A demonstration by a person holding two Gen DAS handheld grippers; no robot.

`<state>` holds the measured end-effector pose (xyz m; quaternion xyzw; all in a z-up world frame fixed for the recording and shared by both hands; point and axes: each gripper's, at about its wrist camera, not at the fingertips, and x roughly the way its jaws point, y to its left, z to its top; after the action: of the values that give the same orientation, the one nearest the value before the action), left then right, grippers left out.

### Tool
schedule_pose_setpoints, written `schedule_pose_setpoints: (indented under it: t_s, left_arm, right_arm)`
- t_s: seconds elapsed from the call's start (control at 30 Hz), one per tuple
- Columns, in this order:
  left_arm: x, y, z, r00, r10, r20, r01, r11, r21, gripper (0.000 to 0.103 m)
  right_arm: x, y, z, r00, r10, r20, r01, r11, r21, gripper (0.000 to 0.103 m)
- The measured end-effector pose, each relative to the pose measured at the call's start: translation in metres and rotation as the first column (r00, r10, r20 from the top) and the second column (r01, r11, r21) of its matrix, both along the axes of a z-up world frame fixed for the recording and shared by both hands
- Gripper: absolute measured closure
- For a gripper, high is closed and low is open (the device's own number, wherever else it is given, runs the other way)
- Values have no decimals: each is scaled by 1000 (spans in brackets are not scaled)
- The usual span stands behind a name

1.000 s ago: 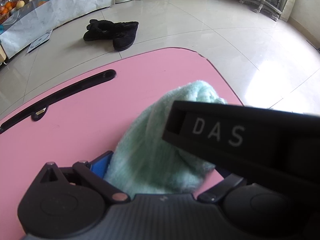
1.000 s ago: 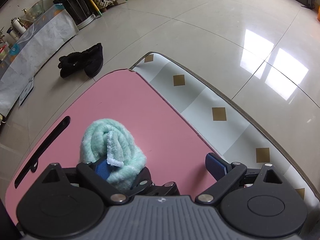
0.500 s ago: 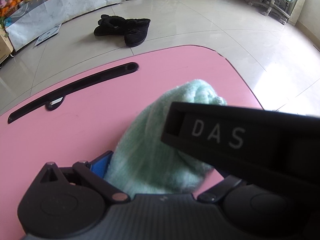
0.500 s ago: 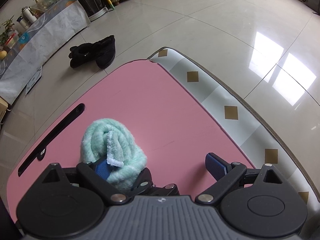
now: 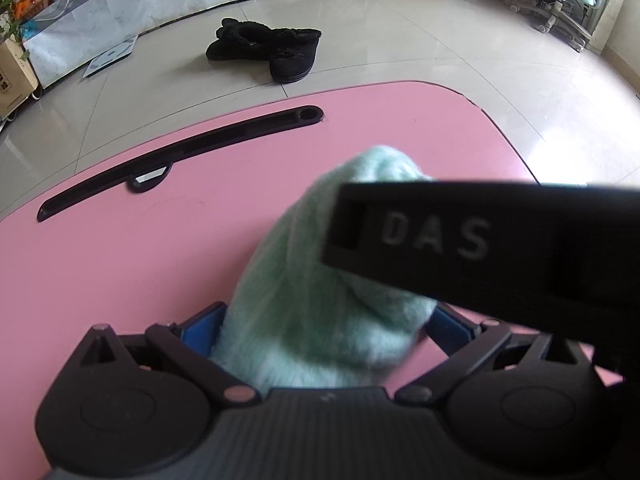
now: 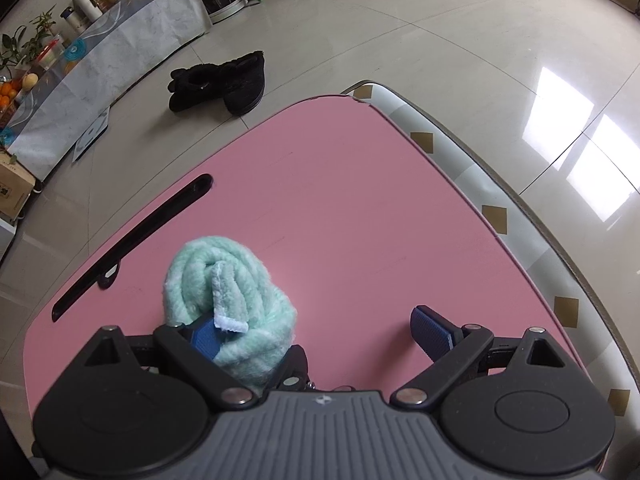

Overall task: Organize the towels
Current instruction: 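Sweep the towel across the table toward the handle slot with the right tool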

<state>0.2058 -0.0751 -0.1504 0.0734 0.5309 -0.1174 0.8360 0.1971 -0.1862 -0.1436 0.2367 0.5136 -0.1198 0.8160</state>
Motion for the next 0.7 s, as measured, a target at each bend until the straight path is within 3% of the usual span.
schedule_pose_setpoints:
  t_s: [0.7]
  left_arm:
    - [-2,52,1,993,115,-22,-115,993,7,0]
  right_arm:
    - [6,53,0,983,183,6,-183,983,-22,8]
